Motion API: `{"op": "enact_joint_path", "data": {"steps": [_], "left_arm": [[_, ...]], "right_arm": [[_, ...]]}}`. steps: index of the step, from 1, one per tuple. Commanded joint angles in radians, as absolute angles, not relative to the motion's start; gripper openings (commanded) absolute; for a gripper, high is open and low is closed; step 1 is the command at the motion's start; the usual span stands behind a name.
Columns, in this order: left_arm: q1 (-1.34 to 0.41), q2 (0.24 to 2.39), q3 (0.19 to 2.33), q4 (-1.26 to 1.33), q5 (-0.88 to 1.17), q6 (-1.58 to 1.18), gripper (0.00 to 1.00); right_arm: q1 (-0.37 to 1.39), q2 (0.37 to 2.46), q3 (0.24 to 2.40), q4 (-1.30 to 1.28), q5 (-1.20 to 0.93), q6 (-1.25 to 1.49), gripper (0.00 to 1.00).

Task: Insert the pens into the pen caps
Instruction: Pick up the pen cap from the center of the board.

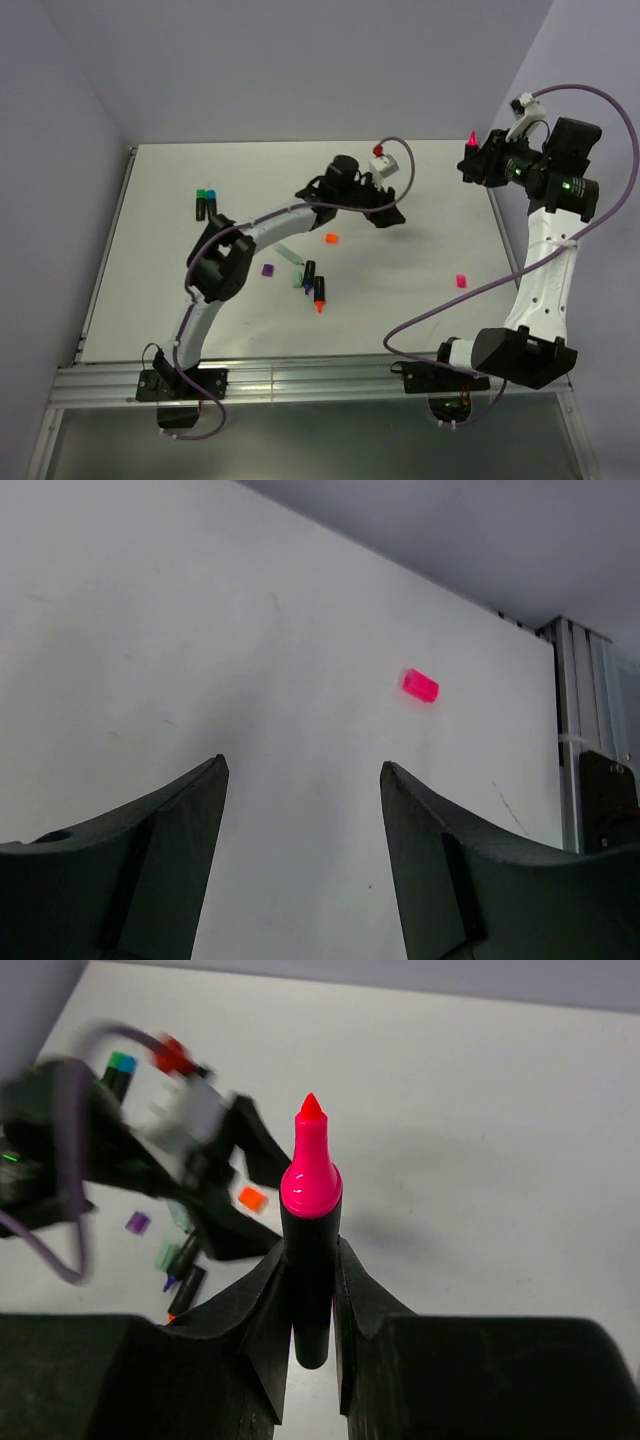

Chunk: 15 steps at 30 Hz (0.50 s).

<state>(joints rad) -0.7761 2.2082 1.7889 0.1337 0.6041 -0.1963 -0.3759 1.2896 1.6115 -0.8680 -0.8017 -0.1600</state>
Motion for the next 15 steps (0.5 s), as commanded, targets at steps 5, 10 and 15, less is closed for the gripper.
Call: {"op": "enact_joint_path", "data": {"steps": [5, 10, 15], "left_arm": [[-0.957, 2.489, 2.164, 0.069, 0.519, -0.213, 0.69], [-1.031, 2.556, 2.241, 0.077, 0.451, -0.175, 0.73], [-1.083, 2.586, 2.235, 0.103, 0.408, -0.175, 0.81]], "right_arm": [[-0.282, 1.220, 1.681, -0.882, -0.772, -0.115, 0.00], [-0.184, 1.172, 1.608, -0.887, -0.671, -0.130, 0.00], [-0.140, 1.123, 1.546, -0.897, -0.638, -0.141, 0.00]]}}
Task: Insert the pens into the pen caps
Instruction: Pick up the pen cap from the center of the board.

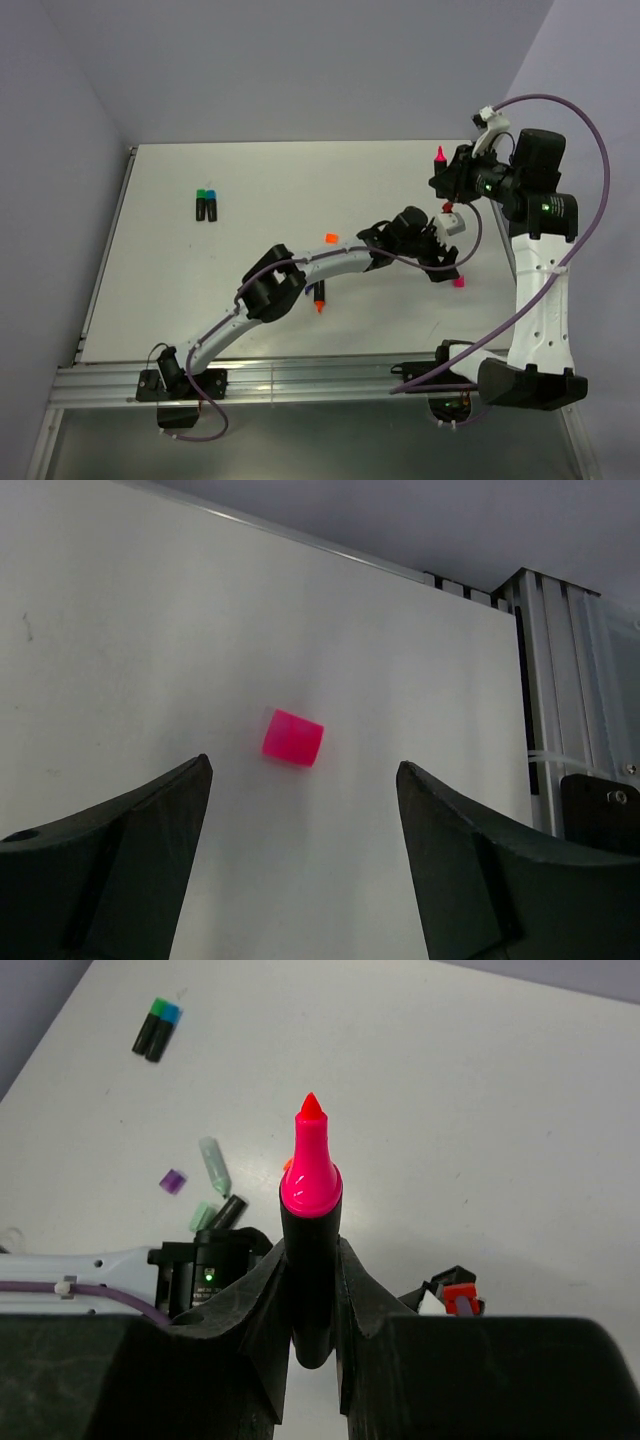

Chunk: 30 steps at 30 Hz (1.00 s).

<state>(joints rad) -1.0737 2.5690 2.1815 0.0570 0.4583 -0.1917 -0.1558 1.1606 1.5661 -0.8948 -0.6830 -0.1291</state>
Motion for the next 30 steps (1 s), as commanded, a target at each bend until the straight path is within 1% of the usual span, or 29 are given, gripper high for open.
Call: {"op": "enact_joint_path", "data": {"steps": [1, 4, 8, 11, 18, 24, 30], "left_arm": [[-1.089, 2.591, 2.240, 0.116, 0.408, -0.176, 0.82], [-1.109, 2.600, 2.241, 0.135, 0.407, -0.143, 0.86], [-1.124, 2.638, 2.272, 0.141, 0.351, -0.117, 0.92], [-1.124, 2.661, 2.298, 0.140, 0.327, -0.107, 0.93], [-1.138, 2.680, 2.278, 0.198, 0.328, -0.040, 0.96], [-1.150, 2.718, 2.306, 0.180, 0.388, 0.119, 0.97], [-1.150, 2.735, 2.301, 0.179, 0.457, 0.178, 0.97]], "right_arm": [[-0.138, 1.117, 1.530, -0.899, -0.644, -0.143, 0.00], [-0.138, 1.094, 1.500, -0.902, -0.646, -0.156, 0.00], [-0.138, 1.074, 1.479, -0.904, -0.650, -0.167, 0.00], [-0.138, 1.066, 1.457, -0.904, -0.673, -0.169, 0.00], [-0.140, 1.052, 1.427, -0.904, -0.693, -0.196, 0.00], [-0.140, 1.048, 1.419, -0.905, -0.698, -0.216, 0.00], [-0.138, 1.048, 1.407, -0.905, -0.692, -0.241, 0.00]]}}
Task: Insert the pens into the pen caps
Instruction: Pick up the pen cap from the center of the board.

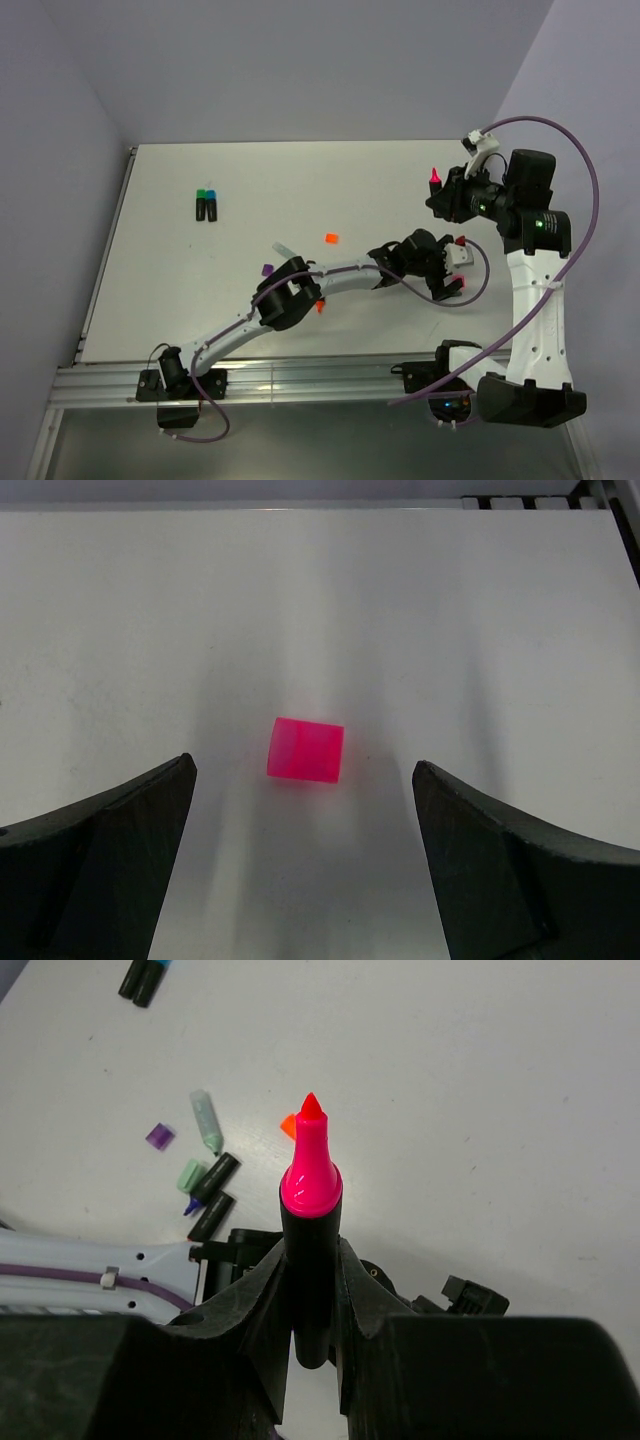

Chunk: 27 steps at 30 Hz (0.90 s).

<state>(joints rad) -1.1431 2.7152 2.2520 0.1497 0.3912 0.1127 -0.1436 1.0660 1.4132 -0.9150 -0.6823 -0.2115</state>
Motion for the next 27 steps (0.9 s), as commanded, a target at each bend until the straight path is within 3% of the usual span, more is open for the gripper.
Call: {"op": "enact_joint_path", "data": {"steps": [1, 15, 23, 25, 27], "left_arm": [[-1.150, 2.744, 2.304, 0.183, 0.462, 0.178, 0.97], [-1.135, 2.816, 2.356, 0.281, 0.522, 0.029, 0.93], [-1.121, 2.832, 2.365, 0.302, 0.549, 0.008, 0.74], [-1.118, 2.836, 2.373, 0.299, 0.552, 0.009, 0.63], [-1.115, 2.838, 2.372, 0.305, 0.554, 0.000, 0.58]], "right_arm": [[-0.138, 1.046, 1.404, -0.905, -0.692, -0.242, 0.00], [-0.140, 1.034, 1.390, -0.907, -0.661, -0.270, 0.00], [-0.143, 1.045, 1.397, -0.907, -0.663, -0.270, 0.00], [-0.144, 1.048, 1.397, -0.907, -0.664, -0.268, 0.00], [-0.146, 1.048, 1.394, -0.908, -0.666, -0.267, 0.00]]}}
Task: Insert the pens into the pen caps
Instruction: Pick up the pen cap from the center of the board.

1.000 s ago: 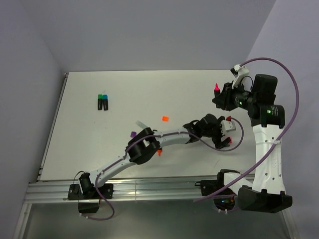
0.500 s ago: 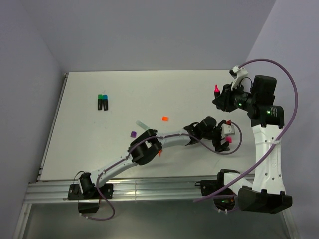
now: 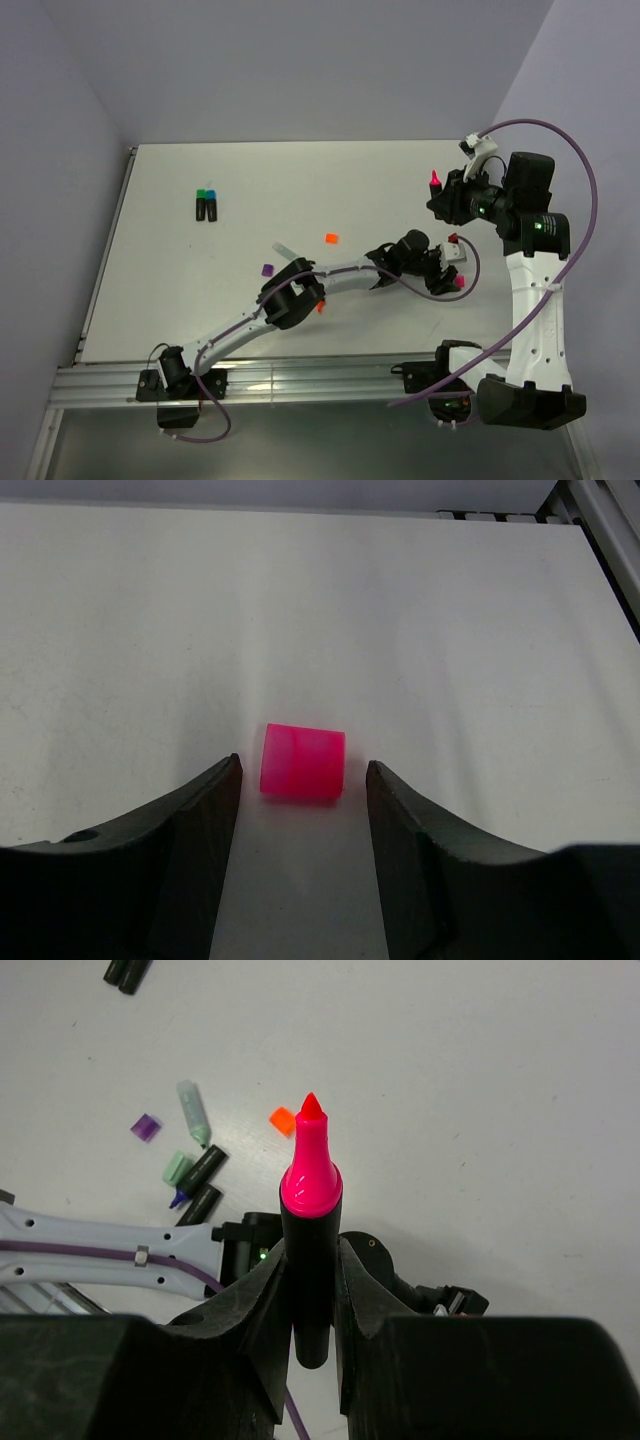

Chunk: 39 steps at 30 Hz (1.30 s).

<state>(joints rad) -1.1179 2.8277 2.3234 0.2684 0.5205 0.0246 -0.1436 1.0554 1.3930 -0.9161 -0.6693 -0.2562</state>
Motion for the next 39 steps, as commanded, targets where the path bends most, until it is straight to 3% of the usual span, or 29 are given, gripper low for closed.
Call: {"op": "enact_joint_path", "data": {"steps": [1, 5, 13, 22, 32, 37, 39], "left_arm": [[-1.114, 2.839, 2.373, 0.307, 0.554, -0.032, 0.58], [-1.111, 2.838, 2.364, 0.325, 0.545, -0.063, 0.51], [-1.101, 2.787, 2.275, 0.420, 0.531, -0.093, 0.27], [-1.042, 2.527, 1.932, 0.465, 0.594, -0.120, 0.10], [-0.924, 2.154, 1.660, 0.066, 0.609, 0.041, 0.06], [-0.804, 1.945, 1.525, -0.066, 0.444, -0.046, 0.04], [-0.775, 1.872, 1.490, -0.087, 0.269, -0.107, 0.04]], "right_arm": [[-0.146, 1.049, 1.393, -0.908, -0.664, -0.270, 0.00], [-0.147, 1.052, 1.390, -0.908, -0.666, -0.268, 0.00], [-0.149, 1.061, 1.384, -0.910, -0.666, -0.270, 0.00], [-0.149, 1.074, 1.397, -0.908, -0.672, -0.268, 0.00], [-0.149, 1.120, 1.433, -0.908, -0.706, -0.256, 0.00], [-0.150, 1.132, 1.427, -0.907, -0.724, -0.252, 0.00], [-0.150, 1.140, 1.422, -0.907, -0.732, -0.249, 0.00]]}}
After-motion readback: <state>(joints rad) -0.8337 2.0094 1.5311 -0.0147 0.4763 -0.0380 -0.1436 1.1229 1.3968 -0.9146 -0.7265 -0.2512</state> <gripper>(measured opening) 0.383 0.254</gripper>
